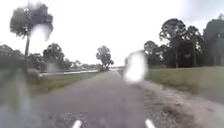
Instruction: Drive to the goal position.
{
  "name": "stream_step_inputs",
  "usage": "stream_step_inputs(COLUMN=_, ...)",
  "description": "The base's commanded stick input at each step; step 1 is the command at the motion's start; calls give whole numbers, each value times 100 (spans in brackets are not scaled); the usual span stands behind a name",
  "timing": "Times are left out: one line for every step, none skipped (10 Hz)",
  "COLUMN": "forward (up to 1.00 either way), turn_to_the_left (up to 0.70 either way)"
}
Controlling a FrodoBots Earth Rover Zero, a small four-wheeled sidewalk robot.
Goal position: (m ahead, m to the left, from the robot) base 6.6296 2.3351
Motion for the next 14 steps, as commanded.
stream_step_inputs(forward=99, turn_to_the_left=7)
stream_step_inputs(forward=99, turn_to_the_left=0)
stream_step_inputs(forward=99, turn_to_the_left=0)
stream_step_inputs(forward=99, turn_to_the_left=0)
stream_step_inputs(forward=99, turn_to_the_left=0)
stream_step_inputs(forward=99, turn_to_the_left=0)
stream_step_inputs(forward=99, turn_to_the_left=0)
stream_step_inputs(forward=99, turn_to_the_left=0)
stream_step_inputs(forward=99, turn_to_the_left=0)
stream_step_inputs(forward=99, turn_to_the_left=0)
stream_step_inputs(forward=99, turn_to_the_left=0)
stream_step_inputs(forward=99, turn_to_the_left=0)
stream_step_inputs(forward=99, turn_to_the_left=0)
stream_step_inputs(forward=99, turn_to_the_left=0)
